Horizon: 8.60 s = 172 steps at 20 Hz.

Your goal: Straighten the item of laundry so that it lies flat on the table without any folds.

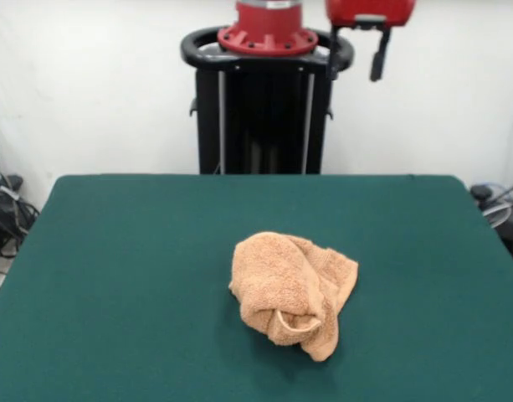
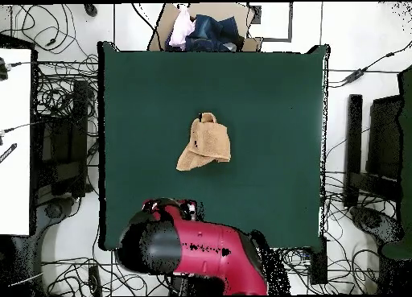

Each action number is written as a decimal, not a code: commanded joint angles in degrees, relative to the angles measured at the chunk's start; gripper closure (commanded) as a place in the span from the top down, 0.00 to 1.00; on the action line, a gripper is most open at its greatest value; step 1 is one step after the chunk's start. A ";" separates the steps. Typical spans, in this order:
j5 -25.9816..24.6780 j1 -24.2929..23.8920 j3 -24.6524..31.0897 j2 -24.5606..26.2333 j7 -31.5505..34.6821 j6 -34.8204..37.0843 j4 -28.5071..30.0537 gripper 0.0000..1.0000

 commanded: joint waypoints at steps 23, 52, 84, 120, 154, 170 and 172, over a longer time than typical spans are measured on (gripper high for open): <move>-2.33 -9.63 11.07 15.01 -1.78 1.97 -15.38 1.00; -8.05 -16.85 20.57 24.39 -1.44 -6.28 -22.34 1.00; -19.57 -25.65 31.54 36.32 -3.60 -5.97 -29.61 1.00; -28.85 -28.48 31.22 45.37 -1.25 -14.07 -28.90 1.00; -28.29 -23.87 27.11 39.90 1.20 -8.84 -28.34 1.00; -34.29 -16.17 18.40 38.84 -2.70 2.38 -35.48 1.00; -33.85 -16.21 17.99 39.05 -2.45 5.57 -36.07 1.00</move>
